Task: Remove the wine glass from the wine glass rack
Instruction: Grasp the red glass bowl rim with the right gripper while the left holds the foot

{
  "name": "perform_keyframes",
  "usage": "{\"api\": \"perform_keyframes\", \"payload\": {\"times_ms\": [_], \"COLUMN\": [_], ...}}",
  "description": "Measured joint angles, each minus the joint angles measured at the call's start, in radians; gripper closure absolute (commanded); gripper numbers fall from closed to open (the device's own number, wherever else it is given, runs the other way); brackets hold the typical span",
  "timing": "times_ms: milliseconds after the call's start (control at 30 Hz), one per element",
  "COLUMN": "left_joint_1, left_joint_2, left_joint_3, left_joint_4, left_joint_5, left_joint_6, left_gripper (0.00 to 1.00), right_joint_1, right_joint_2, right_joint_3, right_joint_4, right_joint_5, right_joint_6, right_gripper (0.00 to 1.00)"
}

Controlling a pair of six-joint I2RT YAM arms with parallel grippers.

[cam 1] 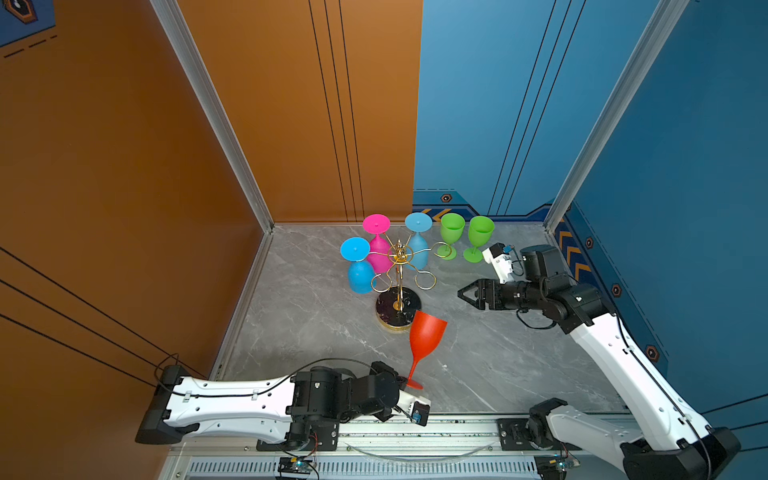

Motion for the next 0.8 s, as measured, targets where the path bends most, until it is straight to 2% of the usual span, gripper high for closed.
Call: {"api": "perform_keyframes", "payload": {"times_ms": [200, 367, 567, 800], "left_joint_1": [-0.021, -0.027, -0.028, -0.029], "left_joint_2": [-0.025, -0.061, -0.069, -0.069], "left_joint_3": [-0.047, -0.061, -0.064, -0.085], "left_joint_4": [0.022, 0.042, 0.06, 0.072], "left_joint_5": [-0.117, -0.18, -0.217, -0.25], "left_joint_6": [0.152, 0.26, 0.331, 0.376], "left_gripper": [1.0, 1.0, 1.0, 1.0], "right_joint_1": [0.028, 0.06, 0.105, 0.137], "right_joint_2": [0.021, 0.049, 0.072, 0.109], "right_joint_3": [0.014, 0.015, 0.017, 0.024], "right_joint_4": [-0.017, -0.045, -0.054, -0.056], "right_joint_5": [-0.082, -0.102, -0.113, -0.117], "right_joint_6": [0.013, 0.015, 0.019, 0.022], "right_gripper": [0.28, 0.3, 0.33, 0.42]}}
